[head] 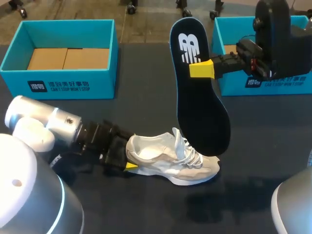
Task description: Take the shoe out of the shoebox, open the shoe tongue, remove and reinsert the insole, then place the shoe into the shoebox
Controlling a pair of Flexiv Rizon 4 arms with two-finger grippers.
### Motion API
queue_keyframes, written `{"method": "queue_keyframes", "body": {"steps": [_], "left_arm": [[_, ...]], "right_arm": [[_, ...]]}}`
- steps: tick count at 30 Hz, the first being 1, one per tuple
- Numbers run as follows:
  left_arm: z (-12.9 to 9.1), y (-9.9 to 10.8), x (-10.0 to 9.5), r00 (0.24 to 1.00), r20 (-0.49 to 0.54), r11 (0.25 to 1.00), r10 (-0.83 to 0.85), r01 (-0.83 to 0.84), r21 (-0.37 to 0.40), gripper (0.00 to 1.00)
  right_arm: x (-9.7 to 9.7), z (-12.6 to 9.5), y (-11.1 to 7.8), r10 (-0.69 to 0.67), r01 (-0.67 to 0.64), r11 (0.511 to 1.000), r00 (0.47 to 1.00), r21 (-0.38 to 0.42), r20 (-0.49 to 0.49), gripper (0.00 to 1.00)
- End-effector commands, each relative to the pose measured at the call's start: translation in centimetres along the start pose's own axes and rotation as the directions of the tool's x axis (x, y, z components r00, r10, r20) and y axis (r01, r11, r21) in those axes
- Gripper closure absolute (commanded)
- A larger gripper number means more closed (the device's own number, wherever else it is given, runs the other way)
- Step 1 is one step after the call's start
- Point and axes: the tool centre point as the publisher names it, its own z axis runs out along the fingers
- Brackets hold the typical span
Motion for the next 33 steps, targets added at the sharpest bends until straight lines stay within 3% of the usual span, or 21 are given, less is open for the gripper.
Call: {"method": "queue_keyframes", "body": {"steps": [1,5,8,23,27,30,33], "left_arm": [[-1.2,-0.8,0.4,1.0,-0.015,0.999,-0.002,0.002,-0.034,0.0],[-1.5,-0.8,0.4,1.0,-0.019,0.996,0.01,-0.011,-0.087,0.0],[-2.2,-0.6,0.2,0.999,-0.017,0.984,0.036,-0.039,-0.176,0.0],[-2.7,-0.8,-0.1,0.997,0.008,0.979,0.071,-0.068,-0.193,0.0],[-3.3,-1.2,-0.7,0.997,-0.024,0.952,0.08,-0.083,-0.295,0.0],[-3.7,-1.1,-1.0,0.991,-0.072,0.856,0.114,-0.135,-0.499,0.0],[-3.7,-1.1,-1.0,0.991,-0.072,0.856,0.114,-0.135,-0.499,0.0]], "right_arm": [[-0.4,0.4,0.3,0.001,-0.001,1.0,1.0,0.005,-0.004,1.0],[-0.4,0.4,0.3,0.001,-0.001,1.0,1.0,0.005,-0.004,1.0],[-0.4,0.4,0.3,0.001,-0.001,1.0,1.0,0.005,-0.004,1.0],[-0.4,0.4,0.3,0.001,-0.001,1.0,1.0,0.005,-0.004,1.0],[-0.4,0.4,0.3,0.001,-0.001,1.0,1.0,0.005,-0.004,1.0],[-0.4,0.4,0.3,0.001,-0.001,1.0,1.0,0.005,-0.004,1.0],[-0.4,0.4,0.3,0.001,-0.001,1.0,1.0,0.005,-0.004,1.0]]}}
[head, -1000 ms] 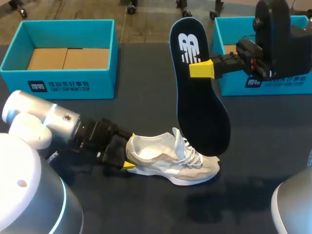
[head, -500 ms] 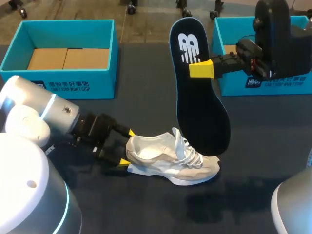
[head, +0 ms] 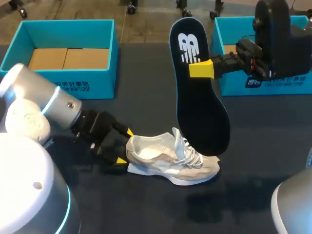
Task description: Take the shoe out of the shoebox, open the shoe tongue, remove and reinsert the insole, then place the shoe into the shoebox
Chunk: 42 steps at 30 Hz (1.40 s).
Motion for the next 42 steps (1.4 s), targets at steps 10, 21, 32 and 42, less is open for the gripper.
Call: {"method": "queue_keyframes", "body": {"steps": [10,21,32,42], "left_arm": [[-0.3,-1.3,-0.7,1.0,-0.026,0.983,0.007,-0.012,-0.185,0.0],[-0.9,-3.0,-0.3,0.999,0.035,0.864,0.035,-0.013,-0.504,0.0],[-0.2,-2.7,-0.9,0.999,0.044,0.77,0.031,0.004,-0.638,0.0],[-0.1,-3.1,-0.9,0.999,0.032,0.751,0.013,0.011,-0.66,0.0]], "right_arm": [[-0.3,0.4,0.3,0.0,0.0,1.0,1.0,0.005,-0.004,1.0],[-0.3,0.4,0.3,0.0,0.0,1.0,1.0,0.005,-0.004,1.0],[-0.3,0.4,0.3,0.0,0.0,1.0,1.0,0.005,-0.004,1.0],[-0.3,0.4,0.3,0.0,0.0,1.0,1.0,0.005,-0.004,1.0]]}}
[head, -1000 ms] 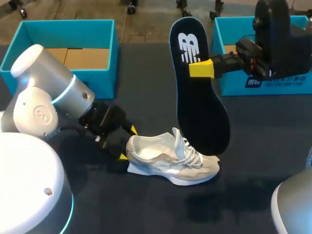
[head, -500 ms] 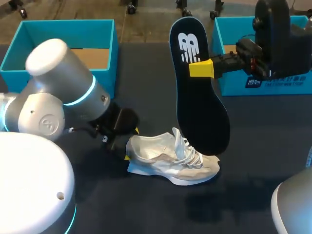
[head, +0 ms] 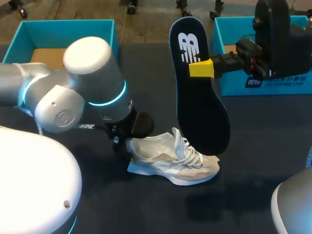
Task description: Take the shoe out of the shoebox, open the shoe tongue, remove and reinsert the insole, then place the shoe into the shoebox
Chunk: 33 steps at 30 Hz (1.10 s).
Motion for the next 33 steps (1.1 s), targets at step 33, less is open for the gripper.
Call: {"method": "queue_keyframes", "body": {"steps": [33], "left_arm": [[-2.0,-8.1,-4.3,0.997,-0.003,0.997,0.082,-0.082,0.011,0.0]], "right_arm": [[-0.3,0.4,0.2,0.0,0.0,1.0,1.0,0.004,-0.003,1.0]]}}
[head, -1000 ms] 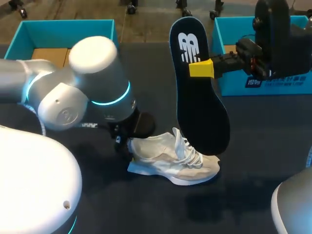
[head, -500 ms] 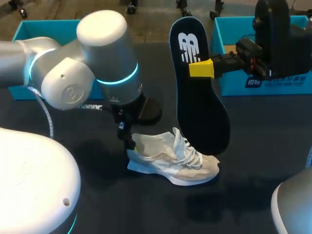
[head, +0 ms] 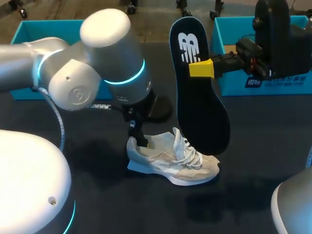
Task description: Take the shoe out of the shoebox, open the shoe tongue, remove and reinsert the insole, then place the shoe into the shoebox
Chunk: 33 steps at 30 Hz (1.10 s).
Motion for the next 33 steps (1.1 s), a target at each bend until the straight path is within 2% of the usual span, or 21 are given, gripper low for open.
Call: {"method": "queue_keyframes", "body": {"steps": [1,8,12,14,15,17,18,19,20,21,33], "left_arm": [[2.9,-2.1,-2.0,1.0,-0.011,1.0,-0.003,0.003,-0.023,0.0],[5.2,-3.1,-2.5,1.0,-0.024,0.999,-0.005,0.004,-0.033,0.0],[5.7,-3.2,-2.6,1.0,-0.03,0.999,-0.008,0.007,-0.037,0.0],[6.1,-3.2,-2.5,0.999,-0.037,0.999,-0.013,0.011,-0.042,0.06],[6.2,-3.1,-2.4,0.999,-0.04,0.999,-0.013,0.011,-0.045,0.16],[6.5,-3.1,-2.4,0.999,-0.046,0.999,-0.014,0.011,-0.048,0.2],[6.6,-3.0,-2.3,0.999,-0.049,0.999,-0.014,0.012,-0.052,0.42],[6.7,-3.0,-2.3,0.999,-0.05,0.999,-0.014,0.012,-0.053,0.5],[6.8,-3.0,-2.2,0.999,-0.051,0.998,-0.014,0.011,-0.054,0.9],[6.7,-2.9,-2.1,0.999,-0.052,0.998,-0.013,0.01,-0.054,1.0],[5.4,-2.8,-1.7,0.999,-0.045,0.999,0.021,-0.022,-0.033,1.0]], "right_arm": [[-0.3,0.4,0.2,0.0,0.0,1.0,1.0,0.004,-0.003,1.0],[-0.3,0.4,0.2,0.0,0.0,1.0,1.0,0.004,-0.003,1.0],[-0.3,0.4,0.2,0.0,0.0,1.0,1.0,0.004,-0.003,1.0],[-0.3,0.4,0.2,0.0,0.0,1.0,1.0,0.004,-0.003,1.0],[-0.3,0.4,0.2,0.0,0.0,1.0,1.0,0.004,-0.003,1.0],[-0.3,0.4,0.2,0.0,0.0,1.0,1.0,0.004,-0.003,1.0],[-0.3,0.4,0.2,0.0,0.0,1.0,1.0,0.004,-0.003,1.0],[-0.3,0.4,0.2,0.0,0.0,1.0,1.0,0.004,-0.003,1.0],[-0.3,0.4,0.2,0.0,0.0,1.0,1.0,0.004,-0.003,1.0],[-0.3,0.4,0.2,0.0,0.0,1.0,1.0,0.004,-0.003,1.0],[-0.3,0.4,0.2,0.0,0.0,1.0,1.0,0.004,-0.003,1.0]]}}
